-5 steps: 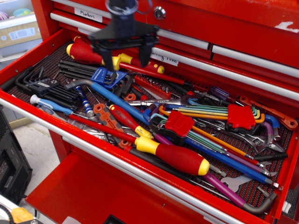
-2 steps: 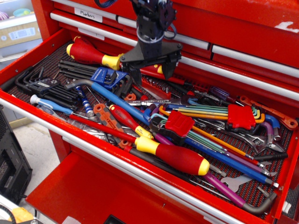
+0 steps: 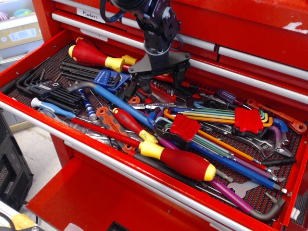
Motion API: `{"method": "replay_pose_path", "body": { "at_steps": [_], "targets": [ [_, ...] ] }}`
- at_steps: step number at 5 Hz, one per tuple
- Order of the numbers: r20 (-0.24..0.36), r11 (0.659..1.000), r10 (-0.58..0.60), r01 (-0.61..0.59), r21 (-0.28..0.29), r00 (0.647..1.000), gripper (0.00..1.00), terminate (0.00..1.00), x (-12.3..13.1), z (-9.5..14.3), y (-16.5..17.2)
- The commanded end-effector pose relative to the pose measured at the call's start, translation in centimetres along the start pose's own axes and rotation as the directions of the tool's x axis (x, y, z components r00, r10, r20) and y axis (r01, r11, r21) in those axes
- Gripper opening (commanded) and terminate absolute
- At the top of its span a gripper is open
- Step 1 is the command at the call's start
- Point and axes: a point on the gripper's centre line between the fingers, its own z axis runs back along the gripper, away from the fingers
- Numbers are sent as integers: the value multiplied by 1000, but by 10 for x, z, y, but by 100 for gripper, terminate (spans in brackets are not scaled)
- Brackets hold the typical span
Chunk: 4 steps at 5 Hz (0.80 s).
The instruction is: Pick up bit holder
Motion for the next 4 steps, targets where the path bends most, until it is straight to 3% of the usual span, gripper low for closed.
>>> {"method": "replay_pose_path", "body": {
  "at_steps": [1,2,3,4],
  "targets": [
    [-20,998,-38,37,-52,999,100,0,13,-8,0],
    [-86,997,-40,34,-72,995,100,0,10,-24,3],
    [-105,998,-27,21,-59,994,0,0,5,-27,3],
    [-97,1000,-18,15,-24,995,0,0,7,-18,5]
  ]
}}
